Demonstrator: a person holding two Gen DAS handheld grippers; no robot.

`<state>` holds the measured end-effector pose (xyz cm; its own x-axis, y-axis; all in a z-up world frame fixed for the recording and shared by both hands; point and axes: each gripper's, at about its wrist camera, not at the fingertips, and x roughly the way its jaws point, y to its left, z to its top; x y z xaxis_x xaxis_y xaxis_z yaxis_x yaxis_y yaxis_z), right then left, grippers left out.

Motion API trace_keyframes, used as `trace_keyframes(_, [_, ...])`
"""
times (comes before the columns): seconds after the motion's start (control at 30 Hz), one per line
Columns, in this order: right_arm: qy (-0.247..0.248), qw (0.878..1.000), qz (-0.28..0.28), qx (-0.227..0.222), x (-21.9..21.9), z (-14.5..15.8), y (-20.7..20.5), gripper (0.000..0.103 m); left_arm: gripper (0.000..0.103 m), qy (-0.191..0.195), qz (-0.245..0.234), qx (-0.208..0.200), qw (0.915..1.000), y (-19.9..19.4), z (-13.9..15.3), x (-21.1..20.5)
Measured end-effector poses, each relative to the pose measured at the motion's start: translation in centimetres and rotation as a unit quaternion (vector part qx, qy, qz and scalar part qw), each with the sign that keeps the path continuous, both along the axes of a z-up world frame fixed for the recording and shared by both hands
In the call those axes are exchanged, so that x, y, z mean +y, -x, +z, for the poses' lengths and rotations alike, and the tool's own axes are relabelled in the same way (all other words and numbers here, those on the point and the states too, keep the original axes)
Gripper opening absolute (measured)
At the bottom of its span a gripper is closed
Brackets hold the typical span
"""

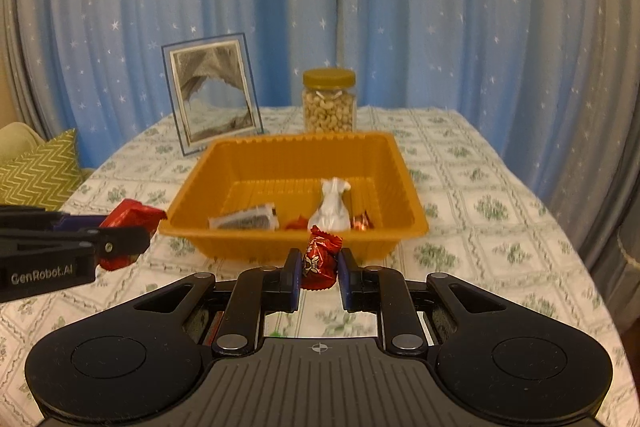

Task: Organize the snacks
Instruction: 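Carry the red packet with the left tool over the tray while the right tool carries its candy there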

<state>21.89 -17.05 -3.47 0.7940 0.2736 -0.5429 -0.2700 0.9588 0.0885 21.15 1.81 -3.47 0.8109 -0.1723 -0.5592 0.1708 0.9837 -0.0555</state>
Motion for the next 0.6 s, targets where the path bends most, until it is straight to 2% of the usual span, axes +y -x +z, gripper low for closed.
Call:
trace_keyframes(0.27, [-0.005,1.0,0.003,-0.019,-0.6,1.6,-3.2,0.019,0.025,0.006,0.0,-0.023,0.9997,-2.9,1.7,-0.7])
trace_keyframes(0.6, [-0.02,1.0,0.014,0.0,0.4,1.4,-8.1,0.019,0.025,-0.001,0.005,-0.025,0.9997,-8.1,1.9,-0.9])
